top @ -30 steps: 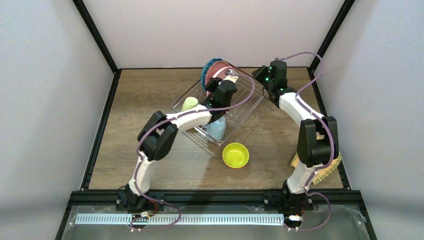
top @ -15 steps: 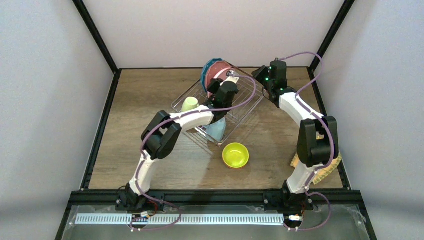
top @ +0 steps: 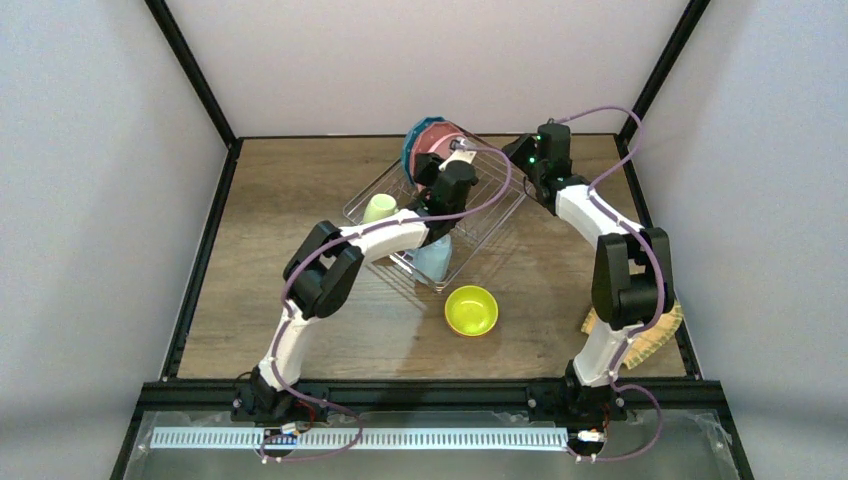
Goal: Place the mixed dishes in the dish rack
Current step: Insert the plate into the dish rack, then grab the plate at the corner of the board.
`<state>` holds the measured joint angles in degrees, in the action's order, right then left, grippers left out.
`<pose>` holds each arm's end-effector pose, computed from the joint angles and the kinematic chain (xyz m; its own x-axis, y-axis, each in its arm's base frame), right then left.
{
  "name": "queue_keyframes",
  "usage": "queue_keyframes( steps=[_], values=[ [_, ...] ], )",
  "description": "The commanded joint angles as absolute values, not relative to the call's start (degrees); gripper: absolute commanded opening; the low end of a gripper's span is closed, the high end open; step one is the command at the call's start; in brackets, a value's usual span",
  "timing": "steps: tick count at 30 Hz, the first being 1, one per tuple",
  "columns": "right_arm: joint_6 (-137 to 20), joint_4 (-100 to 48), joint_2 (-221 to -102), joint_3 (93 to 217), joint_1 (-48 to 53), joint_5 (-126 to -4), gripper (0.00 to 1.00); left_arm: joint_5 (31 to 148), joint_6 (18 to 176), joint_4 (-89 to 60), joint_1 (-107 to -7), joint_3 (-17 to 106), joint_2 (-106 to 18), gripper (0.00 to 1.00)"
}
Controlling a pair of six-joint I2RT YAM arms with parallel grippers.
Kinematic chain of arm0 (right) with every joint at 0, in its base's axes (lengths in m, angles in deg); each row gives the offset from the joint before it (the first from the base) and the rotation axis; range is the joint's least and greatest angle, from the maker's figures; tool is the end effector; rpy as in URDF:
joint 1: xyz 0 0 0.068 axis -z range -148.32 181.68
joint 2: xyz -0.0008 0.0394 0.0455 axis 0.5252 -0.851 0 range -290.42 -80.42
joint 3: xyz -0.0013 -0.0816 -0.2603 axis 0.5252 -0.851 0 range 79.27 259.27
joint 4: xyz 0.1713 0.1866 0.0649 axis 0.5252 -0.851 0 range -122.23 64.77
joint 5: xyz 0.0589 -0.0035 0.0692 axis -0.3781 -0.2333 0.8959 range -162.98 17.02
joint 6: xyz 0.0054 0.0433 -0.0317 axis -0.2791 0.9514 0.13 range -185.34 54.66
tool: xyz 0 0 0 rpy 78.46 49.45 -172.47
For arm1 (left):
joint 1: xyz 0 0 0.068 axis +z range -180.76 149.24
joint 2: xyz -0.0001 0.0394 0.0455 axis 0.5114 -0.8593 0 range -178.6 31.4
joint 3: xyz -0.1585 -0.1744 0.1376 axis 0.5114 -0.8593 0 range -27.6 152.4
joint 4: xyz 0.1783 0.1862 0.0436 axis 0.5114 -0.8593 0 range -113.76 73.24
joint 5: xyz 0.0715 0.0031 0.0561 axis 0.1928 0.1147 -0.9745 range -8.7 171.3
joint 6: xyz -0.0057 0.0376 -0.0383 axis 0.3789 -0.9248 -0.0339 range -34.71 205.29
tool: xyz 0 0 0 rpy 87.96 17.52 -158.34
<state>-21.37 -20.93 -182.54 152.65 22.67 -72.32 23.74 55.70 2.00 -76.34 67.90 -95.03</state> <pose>0.4137 0.0661 0.2610 -0.4100 0.6379 -0.6519 0.1635 0.7546 0.6355 0.3777 -0.3424 0.2318 -0.2241 0.6072 -0.7622 -0.0962 0.7646 0.6373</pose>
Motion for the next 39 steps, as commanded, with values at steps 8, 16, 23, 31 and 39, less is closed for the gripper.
queue_keyframes(
  steps=[8,16,23,31,39],
  values=[
    [-22.43,-20.74,-182.11,154.03,22.96,-71.45,0.98,17.3,58.51,0.61,-76.18,72.42,-95.54,0.84],
    [-25.33,-24.74,-180.48,155.94,22.97,-72.54,0.98,12.82,69.46,-14.8,-75.65,81.49,-95.6,0.88],
    [-27.16,-32.74,-176.39,157.01,22.98,-78.94,0.99,11.82,77.34,-27.23,-75.64,86.24,-91.1,0.91],
    [-26.87,-43.52,-169.73,156.18,22.9,-86.68,0.99,13.21,92.29,-42.01,-75.63,85.09,-80.98,0.92],
    [-25.69,-61.59,-166.13,156.78,21.7,-98.64,0.99,27.32,111.86,-54.47,-76.2,76.73,-66.34,0.93]
  ],
)
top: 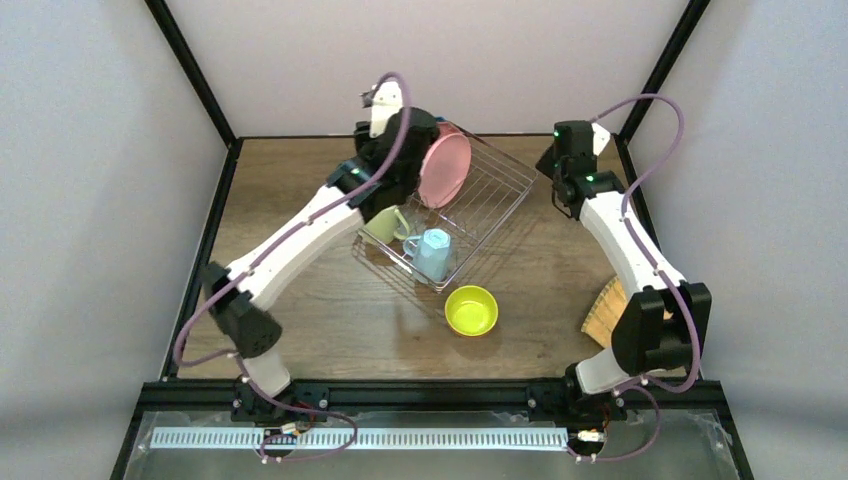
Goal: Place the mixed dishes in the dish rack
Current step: Grab the plate at the corner of the board.
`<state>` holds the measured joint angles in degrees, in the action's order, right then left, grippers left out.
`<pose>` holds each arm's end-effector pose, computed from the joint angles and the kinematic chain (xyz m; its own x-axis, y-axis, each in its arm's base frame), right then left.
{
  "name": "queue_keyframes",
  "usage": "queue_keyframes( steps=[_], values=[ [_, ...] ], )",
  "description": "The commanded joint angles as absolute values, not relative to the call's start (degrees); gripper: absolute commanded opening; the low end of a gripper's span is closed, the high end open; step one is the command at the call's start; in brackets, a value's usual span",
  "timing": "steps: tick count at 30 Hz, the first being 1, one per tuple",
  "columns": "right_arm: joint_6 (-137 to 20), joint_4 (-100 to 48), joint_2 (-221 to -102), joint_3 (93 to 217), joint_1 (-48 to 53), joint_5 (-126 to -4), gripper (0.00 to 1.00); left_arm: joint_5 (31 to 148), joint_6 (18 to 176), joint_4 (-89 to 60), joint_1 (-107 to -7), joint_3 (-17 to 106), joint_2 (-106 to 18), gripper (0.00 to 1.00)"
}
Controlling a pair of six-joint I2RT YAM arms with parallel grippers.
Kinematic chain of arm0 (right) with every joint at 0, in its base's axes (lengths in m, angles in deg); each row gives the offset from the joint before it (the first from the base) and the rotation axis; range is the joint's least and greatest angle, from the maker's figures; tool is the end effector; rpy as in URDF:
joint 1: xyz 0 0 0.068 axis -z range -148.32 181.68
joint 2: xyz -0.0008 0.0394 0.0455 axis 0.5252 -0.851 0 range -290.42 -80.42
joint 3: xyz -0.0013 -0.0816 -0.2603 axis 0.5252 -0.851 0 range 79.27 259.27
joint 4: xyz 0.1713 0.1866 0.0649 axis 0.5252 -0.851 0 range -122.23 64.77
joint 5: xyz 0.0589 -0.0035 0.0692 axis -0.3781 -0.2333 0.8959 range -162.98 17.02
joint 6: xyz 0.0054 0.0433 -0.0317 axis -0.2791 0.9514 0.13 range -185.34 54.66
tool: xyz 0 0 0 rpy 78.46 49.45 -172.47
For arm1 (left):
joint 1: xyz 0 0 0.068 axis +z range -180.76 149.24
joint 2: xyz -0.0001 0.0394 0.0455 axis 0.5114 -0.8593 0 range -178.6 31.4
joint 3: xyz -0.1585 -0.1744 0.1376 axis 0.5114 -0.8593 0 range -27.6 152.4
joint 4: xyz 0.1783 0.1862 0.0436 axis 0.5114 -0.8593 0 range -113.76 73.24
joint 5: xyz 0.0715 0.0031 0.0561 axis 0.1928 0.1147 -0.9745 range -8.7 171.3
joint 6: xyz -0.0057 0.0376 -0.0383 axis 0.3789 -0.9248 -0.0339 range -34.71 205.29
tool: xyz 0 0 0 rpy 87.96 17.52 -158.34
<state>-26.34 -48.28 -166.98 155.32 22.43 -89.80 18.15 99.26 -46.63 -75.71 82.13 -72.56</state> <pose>0.3432 0.0456 0.3316 -0.3711 0.5499 -0.7483 0.4087 0.8203 0.4002 0.3082 -0.2627 0.4173 -0.2182 0.0638 -0.9738 -0.3195 0.9382 0.1331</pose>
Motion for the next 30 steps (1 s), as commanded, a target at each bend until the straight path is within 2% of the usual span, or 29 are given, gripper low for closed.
queue_keyframes(
  steps=[1,7,14,22,30],
  values=[
    [-24.97,-64.19,-166.22,156.85,21.48,-100.39,0.99,29.52,113.18,-54.23,-76.46,74.49,-64.28,0.93],
    [-18.37,-76.67,-165.51,154.01,21.22,-106.53,0.99,43.42,118.97,-50.65,-77.39,60.05,-54.47,0.93],
    [-10.68,-89.86,-171.43,152.08,21.23,-108.59,0.99,56.37,121.76,-43.75,-77.67,46.41,-45.76,0.93],
    [-3.42,-96.54,-175.76,148.69,22.18,-110.69,0.99,60.13,121.17,-43.38,-77.78,42.92,-40.53,0.93],
    [-4.03,-95.03,-176.43,145.5,25.69,-113.01,0.99,62.22,120.8,-42.33,-77.77,40.97,-37.86,0.93]
  ],
)
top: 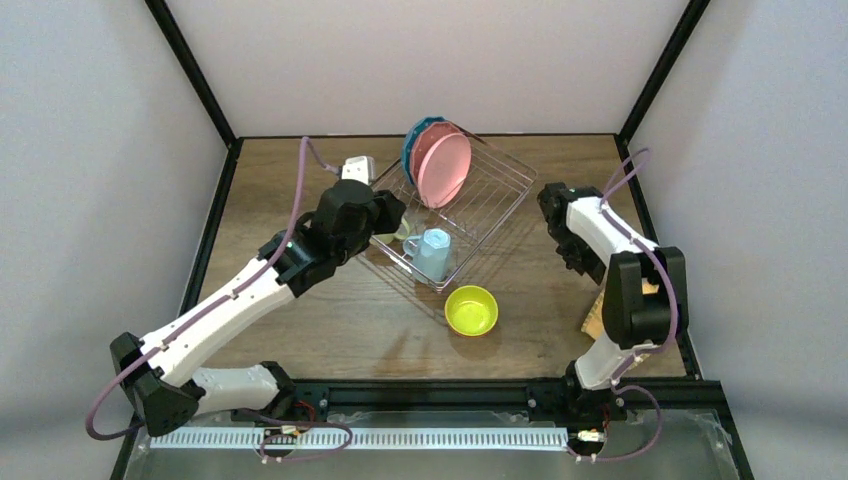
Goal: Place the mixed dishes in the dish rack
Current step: Grab the plate at the corner of the board.
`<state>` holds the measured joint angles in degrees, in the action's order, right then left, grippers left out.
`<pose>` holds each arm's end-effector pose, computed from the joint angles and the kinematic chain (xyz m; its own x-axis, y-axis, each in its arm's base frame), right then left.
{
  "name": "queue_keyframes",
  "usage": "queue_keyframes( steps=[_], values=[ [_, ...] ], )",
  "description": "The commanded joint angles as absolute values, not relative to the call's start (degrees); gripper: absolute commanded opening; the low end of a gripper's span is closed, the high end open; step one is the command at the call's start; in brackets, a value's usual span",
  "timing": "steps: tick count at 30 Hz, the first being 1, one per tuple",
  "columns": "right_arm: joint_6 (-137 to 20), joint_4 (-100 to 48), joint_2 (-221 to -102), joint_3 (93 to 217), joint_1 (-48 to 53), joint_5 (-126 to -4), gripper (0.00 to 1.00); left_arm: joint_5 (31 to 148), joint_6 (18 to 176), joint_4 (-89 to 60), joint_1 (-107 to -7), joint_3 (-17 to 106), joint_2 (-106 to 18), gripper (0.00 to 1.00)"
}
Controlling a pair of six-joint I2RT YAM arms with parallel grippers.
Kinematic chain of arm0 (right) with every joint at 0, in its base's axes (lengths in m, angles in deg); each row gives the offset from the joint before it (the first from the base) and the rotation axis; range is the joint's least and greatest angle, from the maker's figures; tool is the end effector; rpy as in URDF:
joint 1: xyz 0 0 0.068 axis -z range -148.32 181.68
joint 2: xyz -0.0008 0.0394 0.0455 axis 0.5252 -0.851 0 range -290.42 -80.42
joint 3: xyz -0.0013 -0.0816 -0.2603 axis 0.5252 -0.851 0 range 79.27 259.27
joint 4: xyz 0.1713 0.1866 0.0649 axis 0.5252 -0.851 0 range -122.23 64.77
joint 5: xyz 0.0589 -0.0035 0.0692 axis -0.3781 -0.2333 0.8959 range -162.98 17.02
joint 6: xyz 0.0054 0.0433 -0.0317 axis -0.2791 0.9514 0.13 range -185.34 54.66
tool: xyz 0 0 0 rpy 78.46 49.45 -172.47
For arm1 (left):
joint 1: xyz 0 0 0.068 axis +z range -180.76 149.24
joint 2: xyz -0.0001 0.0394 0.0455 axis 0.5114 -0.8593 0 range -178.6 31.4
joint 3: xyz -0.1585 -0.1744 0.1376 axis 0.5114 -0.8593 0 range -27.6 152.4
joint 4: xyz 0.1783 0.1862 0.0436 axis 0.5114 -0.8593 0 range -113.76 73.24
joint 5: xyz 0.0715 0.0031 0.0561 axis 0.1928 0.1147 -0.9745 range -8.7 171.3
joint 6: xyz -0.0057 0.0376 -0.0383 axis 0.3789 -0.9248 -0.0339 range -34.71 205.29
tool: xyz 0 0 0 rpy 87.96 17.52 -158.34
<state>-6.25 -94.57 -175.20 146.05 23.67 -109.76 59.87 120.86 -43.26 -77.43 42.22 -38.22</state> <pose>0.2737 0.0171 0.2129 -0.6653 0.6003 -0.4439 0.7464 0.5206 -0.4146 0.1941 -0.1867 0.3744 -0.5103 -0.2481 -0.8234 0.1911 0.9008 -0.3899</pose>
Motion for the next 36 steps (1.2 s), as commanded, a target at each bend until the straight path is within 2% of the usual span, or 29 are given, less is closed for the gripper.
queue_keyframes(
  steps=[1,14,27,31,36],
  values=[
    [-4.6,-94.18,-176.84,145.39,26.38,-112.76,0.99,62.38,120.71,-42.27,-77.77,40.89,-37.8,0.93],
    [-10.24,-86.7,-185.95,145.52,31.6,-113.34,0.99,63.92,121.07,-38.65,-77.78,36.1,-36.01,0.93],
    [-9.91,-85.38,-191.79,144.53,34.94,-114.08,0.98,63.9,120.27,-39.45,-77.52,34.74,-33.97,0.97],
    [-10.28,-84.33,-191.76,143.87,35.89,-114.42,0.92,63.26,120.31,-39.72,-77.35,34.76,-33.31,0.97],
    [-11.75,-83.6,-191.66,143.75,37.04,-115.01,0.71,62.77,120.66,-40.14,-76.99,34.71,-33.07,0.97]
  ],
)
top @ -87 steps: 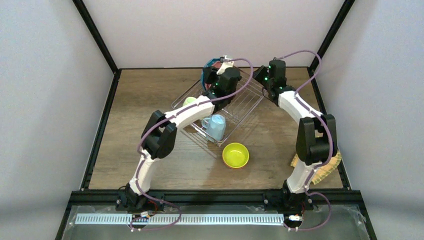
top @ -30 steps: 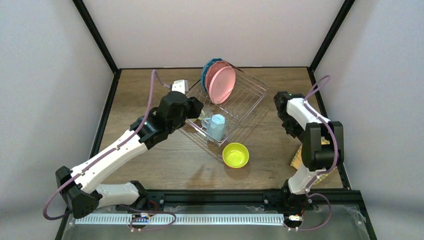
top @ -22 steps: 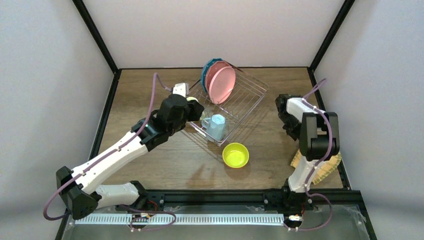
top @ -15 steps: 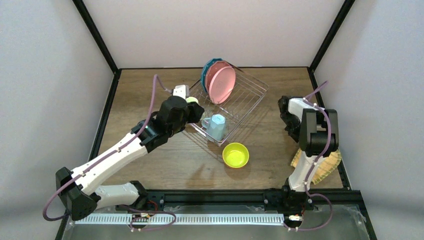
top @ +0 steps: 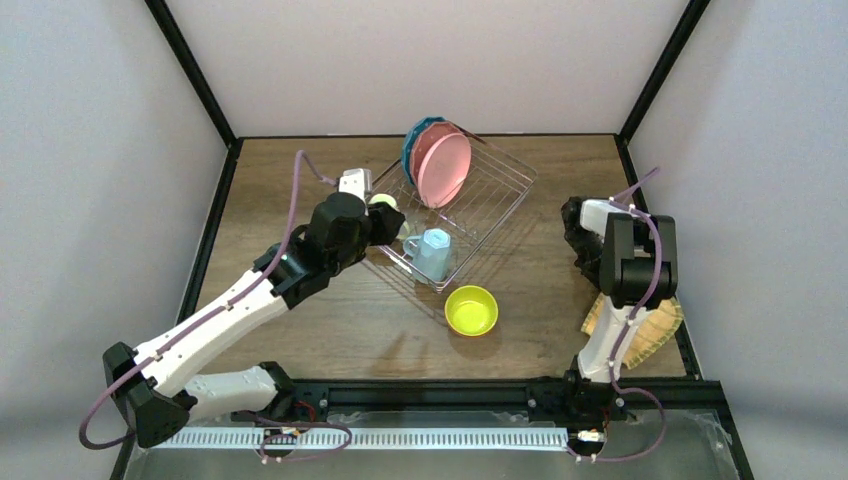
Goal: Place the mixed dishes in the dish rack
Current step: Grab the plate at the corner of the board.
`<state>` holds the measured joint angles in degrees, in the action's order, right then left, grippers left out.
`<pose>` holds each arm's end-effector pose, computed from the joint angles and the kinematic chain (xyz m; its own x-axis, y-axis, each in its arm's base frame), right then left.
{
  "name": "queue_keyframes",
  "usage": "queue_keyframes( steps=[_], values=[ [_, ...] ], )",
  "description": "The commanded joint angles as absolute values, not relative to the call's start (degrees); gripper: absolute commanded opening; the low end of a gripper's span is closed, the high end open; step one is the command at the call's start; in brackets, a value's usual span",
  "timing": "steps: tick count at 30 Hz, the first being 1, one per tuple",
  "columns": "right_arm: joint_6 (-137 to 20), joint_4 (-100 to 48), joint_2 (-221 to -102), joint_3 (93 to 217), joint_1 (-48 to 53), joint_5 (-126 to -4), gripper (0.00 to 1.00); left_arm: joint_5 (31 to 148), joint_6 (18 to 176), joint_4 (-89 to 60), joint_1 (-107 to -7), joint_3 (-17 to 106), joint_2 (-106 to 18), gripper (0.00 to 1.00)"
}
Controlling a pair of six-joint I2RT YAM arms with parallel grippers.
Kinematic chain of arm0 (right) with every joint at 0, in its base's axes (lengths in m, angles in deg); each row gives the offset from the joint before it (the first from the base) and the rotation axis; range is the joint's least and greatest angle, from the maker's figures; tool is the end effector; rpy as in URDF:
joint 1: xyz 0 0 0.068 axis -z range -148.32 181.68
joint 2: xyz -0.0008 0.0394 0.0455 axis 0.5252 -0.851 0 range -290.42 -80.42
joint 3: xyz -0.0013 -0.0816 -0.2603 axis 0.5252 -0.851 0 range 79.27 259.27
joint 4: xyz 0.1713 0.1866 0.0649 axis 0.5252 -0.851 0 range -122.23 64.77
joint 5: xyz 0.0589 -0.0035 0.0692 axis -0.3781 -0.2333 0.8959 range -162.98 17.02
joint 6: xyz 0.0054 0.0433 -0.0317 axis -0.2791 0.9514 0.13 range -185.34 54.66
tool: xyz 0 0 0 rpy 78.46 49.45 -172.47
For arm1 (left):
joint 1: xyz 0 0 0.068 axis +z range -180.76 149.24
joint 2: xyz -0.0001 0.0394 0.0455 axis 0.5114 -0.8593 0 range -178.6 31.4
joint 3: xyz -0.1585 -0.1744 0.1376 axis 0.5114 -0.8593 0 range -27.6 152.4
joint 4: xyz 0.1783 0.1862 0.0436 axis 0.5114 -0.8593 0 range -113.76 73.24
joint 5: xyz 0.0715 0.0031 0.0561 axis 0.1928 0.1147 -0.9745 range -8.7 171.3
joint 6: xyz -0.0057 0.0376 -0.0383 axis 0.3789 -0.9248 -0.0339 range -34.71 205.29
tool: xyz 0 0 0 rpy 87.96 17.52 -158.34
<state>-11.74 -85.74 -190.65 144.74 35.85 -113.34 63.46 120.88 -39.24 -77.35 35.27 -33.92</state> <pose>0.2985 -0.0447 0.1337 -0.6633 0.6633 -0.3465 0.7064 0.4019 -0.5826 0.1832 -0.1777 0.3574 -0.5268 -0.2493 -0.8126 0.2385 0.8743 -0.4228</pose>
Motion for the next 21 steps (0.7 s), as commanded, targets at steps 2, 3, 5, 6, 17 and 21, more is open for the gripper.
queue_keyframes(
  steps=[2,3,5,6,17,21],
  values=[
    [-12.36,-83.32,-191.37,143.12,37.57,-115.15,0.59,62.67,121.0,-40.22,-76.92,34.56,-32.99,0.97],
    [-12.75,-82.97,-191.24,142.82,37.76,-115.17,0.5,62.67,121.17,-40.1,-76.88,34.54,-32.91,0.97],
    [-13.15,-82.77,-191.06,142.45,38.05,-115.34,0.3,62.59,121.45,-40.14,-76.9,34.38,-33.06,0.97],
    [-13.35,-82.76,-191.08,142.24,38.09,-115.51,0.22,62.52,121.61,-40.21,-76.87,34.3,-33.03,0.97],
    [-15.77,-81.19,-188.53,140.68,38.23,-113.76,0.01,61.14,123.31,-42.08,-76.9,35.11,-32.28,0.97],
    [-18.44,-80.06,-184.82,141.76,38.26,-111.89,0.01,60.77,123.91,-43.1,-76.9,36.19,-32.15,0.97]
  ],
)
